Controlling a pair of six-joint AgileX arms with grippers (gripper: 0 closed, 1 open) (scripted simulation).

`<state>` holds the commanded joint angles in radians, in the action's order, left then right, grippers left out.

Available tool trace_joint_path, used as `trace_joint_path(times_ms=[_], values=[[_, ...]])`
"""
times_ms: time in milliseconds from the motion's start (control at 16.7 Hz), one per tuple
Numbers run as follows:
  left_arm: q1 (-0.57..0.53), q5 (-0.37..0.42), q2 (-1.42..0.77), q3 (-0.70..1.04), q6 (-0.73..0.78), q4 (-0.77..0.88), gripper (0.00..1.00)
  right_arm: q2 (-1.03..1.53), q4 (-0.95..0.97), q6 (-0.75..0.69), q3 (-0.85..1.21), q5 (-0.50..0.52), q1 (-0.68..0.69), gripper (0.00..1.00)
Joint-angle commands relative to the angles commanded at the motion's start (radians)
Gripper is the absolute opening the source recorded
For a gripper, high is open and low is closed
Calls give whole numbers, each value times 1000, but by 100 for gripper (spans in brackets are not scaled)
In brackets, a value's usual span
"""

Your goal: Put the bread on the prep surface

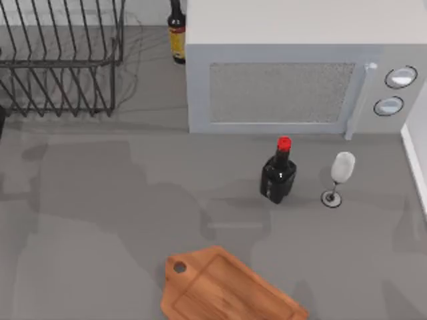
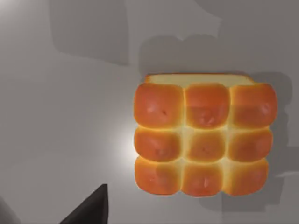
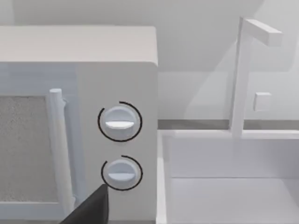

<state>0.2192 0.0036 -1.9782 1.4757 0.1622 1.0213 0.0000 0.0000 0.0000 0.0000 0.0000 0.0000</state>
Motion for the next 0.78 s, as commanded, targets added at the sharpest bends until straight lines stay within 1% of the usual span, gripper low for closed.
trace_joint_path(times_ms=[180,540,660,780], values=[[17,-2,-58,62,22,46,100,0,0,0,0,0,0,100],[13,-2,-60,59,22,44,100,0,0,0,0,0,0,100],[16,-2,-77,34,21,7,100,0,0,0,0,0,0,100],[17,-1,-106,-6,23,-72,100,0,0,0,0,0,0,100]])
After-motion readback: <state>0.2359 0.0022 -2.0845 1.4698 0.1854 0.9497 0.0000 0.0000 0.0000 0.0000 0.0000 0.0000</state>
